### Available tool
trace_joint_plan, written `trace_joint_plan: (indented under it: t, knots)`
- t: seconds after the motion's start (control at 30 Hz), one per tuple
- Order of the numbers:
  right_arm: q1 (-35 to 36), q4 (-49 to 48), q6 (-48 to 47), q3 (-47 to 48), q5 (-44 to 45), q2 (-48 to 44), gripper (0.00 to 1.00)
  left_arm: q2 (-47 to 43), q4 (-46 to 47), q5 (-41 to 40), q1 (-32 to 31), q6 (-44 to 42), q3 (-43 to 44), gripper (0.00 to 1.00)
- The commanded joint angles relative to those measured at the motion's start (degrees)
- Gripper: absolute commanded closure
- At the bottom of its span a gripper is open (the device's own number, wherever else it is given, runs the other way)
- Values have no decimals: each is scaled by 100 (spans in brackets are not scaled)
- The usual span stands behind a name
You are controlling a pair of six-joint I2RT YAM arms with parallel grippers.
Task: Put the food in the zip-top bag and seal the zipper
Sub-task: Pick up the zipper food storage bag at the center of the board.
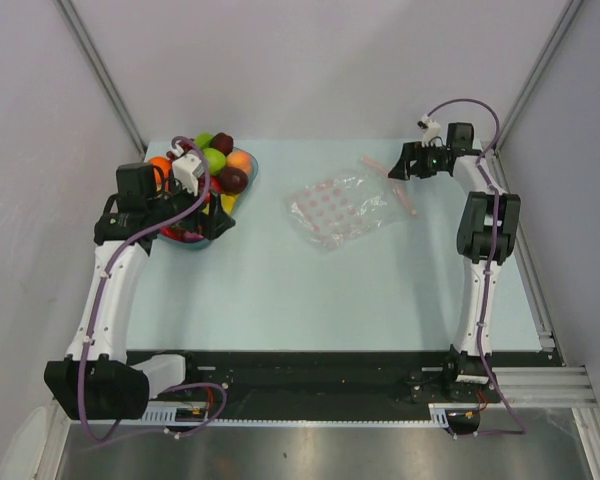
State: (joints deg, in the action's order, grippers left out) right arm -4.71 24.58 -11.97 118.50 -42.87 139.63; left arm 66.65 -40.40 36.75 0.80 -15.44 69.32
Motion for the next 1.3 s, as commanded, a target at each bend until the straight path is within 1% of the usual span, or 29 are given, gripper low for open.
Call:
trace_joint_plan:
  t: [0.0,0.03,0.13,0.27,0.3,0.37,0.4,0.47,0.5,0.57,0.6,0.63,0.7,0.73,0.77,0.8,0.83,0.87,0.9,0.93,0.97,1.0,1.07,1.1,1.13,1.17,1.2,1.23,1.27]
  knots:
    - [49,-50,116,665,-590,336,6,23,120,-142,-27,68,55,0]
    - [67,-32,116,657,-669,354,13,32,146,-168,-27,102,64,0]
    - [128,134,133,640,-977,415,26,49,173,-169,-27,182,90,0]
    - [225,616,81,640,-1293,477,35,76,182,-160,-36,226,108,0]
    - [268,697,28,640,-1329,477,43,67,199,-160,-27,217,117,0]
    - [278,890,-78,640,-1390,451,52,67,226,-195,-27,252,143,0]
    - [286,926,-78,640,-1417,364,63,41,243,-203,-27,252,152,0]
    - [278,1101,-95,657,-1470,223,74,15,287,-204,-27,278,161,0]
    - [269,1171,-121,666,-1496,5,86,-12,340,-160,-18,357,170,0]
    - [278,1444,-331,692,-1452,-295,100,-21,393,-63,-27,463,248,0]
    - [295,1523,-376,710,-1409,-462,100,-21,462,-28,-27,620,284,0]
    - [313,1654,-429,736,-1321,-820,100,-3,507,-2,-192,708,397,1]
    - [339,1760,-307,893,-1119,-1156,100,23,647,-10,-238,1024,529,3]
    - [348,1900,-289,955,-996,-1514,100,41,717,-54,-281,1130,634,5]
    - [357,1902,-97,991,-891,-1692,100,49,848,-124,-317,1253,688,6]
    - [357,1867,9,948,-759,-1929,100,67,902,-168,-352,1472,732,6]
    - [357,1823,97,886,-531,-2340,100,111,963,-134,-387,1509,810,6]
    - [357,1831,150,807,-416,-2579,100,111,1112,-116,-413,1831,829,6]
    - [383,1840,81,676,-302,-2790,100,120,1209,-98,-440,1956,829,6]
    - [409,2005,-41,657,65,-3184,100,137,1306,-28,-475,2070,803,6]
    - [557,2129,-190,640,312,-3344,100,146,1533,16,-510,2176,776,6]
    - [698,2461,-644,631,898,-3503,100,164,1666,77,-580,2429,706,5]
    - [988,2727,-1051,552,1472,-3993,100,242,2008,139,-668,2781,610,5]
    - [1311,2919,-1497,465,2014,-4179,100,278,2114,157,-756,2905,513,4]
    - [1567,2930,-1710,107,2315,-4355,100,330,2202,165,-783,3020,460,5]
    - [1796,2912,-1956,-158,2623,-4740,100,409,2360,131,-835,3264,407,5]
    - [2355,2721,-2159,-439,3235,-4909,100,436,2466,139,-888,3432,242,5]
    - [2613,2562,-2474,-816,3520,-5058,100,462,2589,191,-897,3599,136,5]
    - [2850,2378,-2573,-1463,3766,-5225,100,471,2825,227,-906,3940,21,6]
